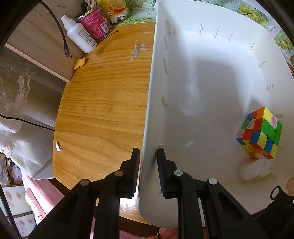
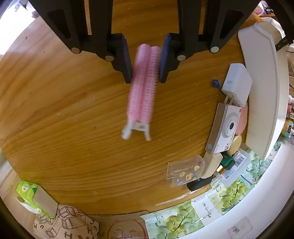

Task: Organize rigid objects
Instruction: 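Move the right gripper to the pink hair rollers and grasp them, then carry the pink rollers into the basket and release them with the right gripper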

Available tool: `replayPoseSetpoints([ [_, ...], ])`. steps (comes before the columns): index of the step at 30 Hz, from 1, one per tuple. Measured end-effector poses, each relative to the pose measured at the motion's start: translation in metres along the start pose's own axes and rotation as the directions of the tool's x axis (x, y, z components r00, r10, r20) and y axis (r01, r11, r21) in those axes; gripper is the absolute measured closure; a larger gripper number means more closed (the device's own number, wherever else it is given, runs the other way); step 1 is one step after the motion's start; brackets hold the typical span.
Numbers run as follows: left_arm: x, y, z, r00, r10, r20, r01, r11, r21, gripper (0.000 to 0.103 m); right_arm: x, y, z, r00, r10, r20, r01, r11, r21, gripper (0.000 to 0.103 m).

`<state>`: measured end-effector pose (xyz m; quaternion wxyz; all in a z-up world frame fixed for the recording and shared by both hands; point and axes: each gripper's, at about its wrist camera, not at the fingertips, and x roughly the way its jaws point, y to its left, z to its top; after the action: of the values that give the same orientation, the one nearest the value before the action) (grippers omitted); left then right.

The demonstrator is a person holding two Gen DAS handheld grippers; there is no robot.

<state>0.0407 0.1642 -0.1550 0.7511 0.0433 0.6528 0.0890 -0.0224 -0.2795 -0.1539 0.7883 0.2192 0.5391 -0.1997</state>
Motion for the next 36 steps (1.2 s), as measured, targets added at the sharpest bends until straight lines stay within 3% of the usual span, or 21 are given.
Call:
replayPoseSetpoints([
  [9,0.0,0.0,0.0,1.0,0.0,0.0,0.0,1.0,-0.001,0.082,-0.007,0.012,0.002,0.999,0.037,-0.001,-0.037,0.999,-0.032,0.077],
  [21,0.0,0.0,0.0,1.0,0.003,-0.001,-0.003,1.0,0.0,0.082,-0.036,0.073,0.014,0.986,0.161,0.048,-0.15,0.973,-0.175,0.077],
  [29,0.0,0.0,0.0,1.0,0.004,0.0,-0.004,1.0,-0.001,0.082,-0.056,0.123,0.014,0.957,0.287,0.039,-0.264,0.92,-0.289,0.076],
  [36,0.0,0.0,-0.001,1.0,0.004,-0.001,-0.004,1.0,-0.003,0.082,-0.076,0.174,0.001,0.906,0.422,-0.008,-0.383,0.813,-0.439,0.076],
])
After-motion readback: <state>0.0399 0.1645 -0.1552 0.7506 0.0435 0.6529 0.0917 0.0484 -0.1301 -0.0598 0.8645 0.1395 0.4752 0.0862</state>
